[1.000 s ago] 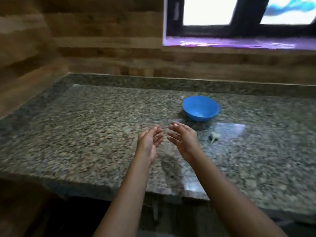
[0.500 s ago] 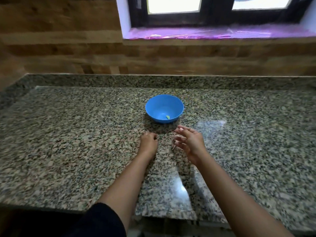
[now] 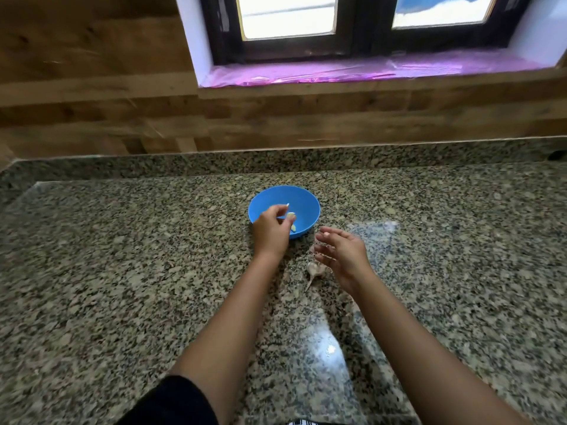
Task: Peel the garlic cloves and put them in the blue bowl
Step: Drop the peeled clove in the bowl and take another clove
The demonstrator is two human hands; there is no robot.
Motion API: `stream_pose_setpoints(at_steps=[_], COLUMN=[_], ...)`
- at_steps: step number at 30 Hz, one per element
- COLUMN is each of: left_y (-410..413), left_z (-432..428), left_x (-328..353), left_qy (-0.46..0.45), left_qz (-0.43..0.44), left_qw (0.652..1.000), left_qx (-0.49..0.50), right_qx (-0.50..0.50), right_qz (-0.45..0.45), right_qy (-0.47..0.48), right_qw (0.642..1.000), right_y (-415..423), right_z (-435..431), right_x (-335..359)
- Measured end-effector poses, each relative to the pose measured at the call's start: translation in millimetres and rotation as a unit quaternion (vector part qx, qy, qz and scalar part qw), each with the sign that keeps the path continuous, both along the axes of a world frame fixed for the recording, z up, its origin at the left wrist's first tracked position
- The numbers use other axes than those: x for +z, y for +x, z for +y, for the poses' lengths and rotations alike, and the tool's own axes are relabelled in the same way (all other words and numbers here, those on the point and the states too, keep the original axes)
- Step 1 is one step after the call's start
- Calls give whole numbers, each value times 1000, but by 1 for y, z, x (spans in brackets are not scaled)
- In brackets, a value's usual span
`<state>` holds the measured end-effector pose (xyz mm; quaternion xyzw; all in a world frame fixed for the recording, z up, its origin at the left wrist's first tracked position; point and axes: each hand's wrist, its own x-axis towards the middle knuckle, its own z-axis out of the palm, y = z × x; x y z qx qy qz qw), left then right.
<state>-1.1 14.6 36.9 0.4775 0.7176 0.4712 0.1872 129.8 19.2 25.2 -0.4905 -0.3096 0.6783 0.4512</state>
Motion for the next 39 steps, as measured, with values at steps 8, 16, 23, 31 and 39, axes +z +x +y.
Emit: stream_pose_setpoints(at_steps=[8, 16, 23, 31, 39], left_y=[-7, 15, 14, 5, -1], left_z=[-21, -20, -24, -30, -28], left_x=[-27, -65, -70, -61, -54], left_qy=[-39, -198, -173, -110, -112], left_qz=[-116, -76, -295, -492, -386], left_qw=[990, 965, 930, 847, 900], left_qx=[-71, -158, -136, -168, -170], right_qx=[-38, 31, 26, 67, 84], right_qz=[-66, -207, -134, 25, 21], right_qy=[-20, -56, -43, -48, 8], right_qw=[997, 976, 990, 996, 996], right_y=[2, 6, 12, 15, 11], right_z=[8, 3, -5, -11, -14], right_x=[-18, -41, -40, -31, -30])
